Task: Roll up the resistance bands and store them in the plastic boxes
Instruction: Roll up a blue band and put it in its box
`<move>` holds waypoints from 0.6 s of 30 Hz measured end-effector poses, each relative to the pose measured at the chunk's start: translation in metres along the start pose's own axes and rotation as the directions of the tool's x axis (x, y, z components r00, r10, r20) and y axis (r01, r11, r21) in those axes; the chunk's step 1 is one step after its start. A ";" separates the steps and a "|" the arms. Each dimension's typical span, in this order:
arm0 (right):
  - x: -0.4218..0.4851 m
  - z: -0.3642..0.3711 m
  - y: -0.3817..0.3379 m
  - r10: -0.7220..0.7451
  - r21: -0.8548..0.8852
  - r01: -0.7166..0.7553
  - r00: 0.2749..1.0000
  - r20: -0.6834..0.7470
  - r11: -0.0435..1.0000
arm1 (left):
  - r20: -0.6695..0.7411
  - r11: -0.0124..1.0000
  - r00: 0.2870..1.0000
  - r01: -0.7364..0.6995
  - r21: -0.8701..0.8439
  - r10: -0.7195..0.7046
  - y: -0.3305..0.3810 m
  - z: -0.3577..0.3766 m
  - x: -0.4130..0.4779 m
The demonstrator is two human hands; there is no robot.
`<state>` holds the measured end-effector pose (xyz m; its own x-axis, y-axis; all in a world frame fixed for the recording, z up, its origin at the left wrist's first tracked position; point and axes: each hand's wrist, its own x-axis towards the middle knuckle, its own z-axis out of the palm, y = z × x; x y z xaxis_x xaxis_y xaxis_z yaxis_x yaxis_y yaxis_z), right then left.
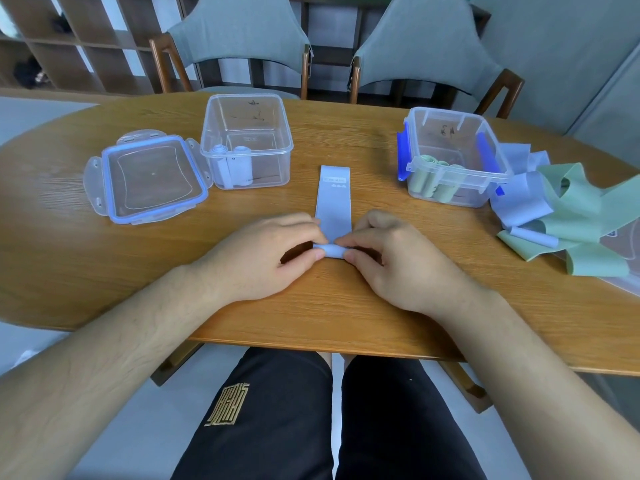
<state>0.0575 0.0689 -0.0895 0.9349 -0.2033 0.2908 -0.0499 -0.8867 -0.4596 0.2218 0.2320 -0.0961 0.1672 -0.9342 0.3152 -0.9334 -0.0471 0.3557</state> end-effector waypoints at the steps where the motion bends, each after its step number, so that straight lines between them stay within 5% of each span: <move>1: 0.001 -0.001 0.000 -0.006 0.011 0.007 1.000 -0.008 1.000 | 0.006 1.000 1.000 0.007 -0.010 -0.007 0.000 0.001 0.001; 18: 0.013 0.000 0.008 -0.056 -0.044 0.052 0.995 -0.081 0.998 | -0.092 0.999 0.996 0.005 -0.036 -0.009 -0.006 0.007 0.015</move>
<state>0.0691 0.0590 -0.0899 0.9046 -0.1868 0.3832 -0.0166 -0.9136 -0.4062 0.2272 0.2155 -0.0997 0.2036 -0.8974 0.3915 -0.9204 -0.0392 0.3889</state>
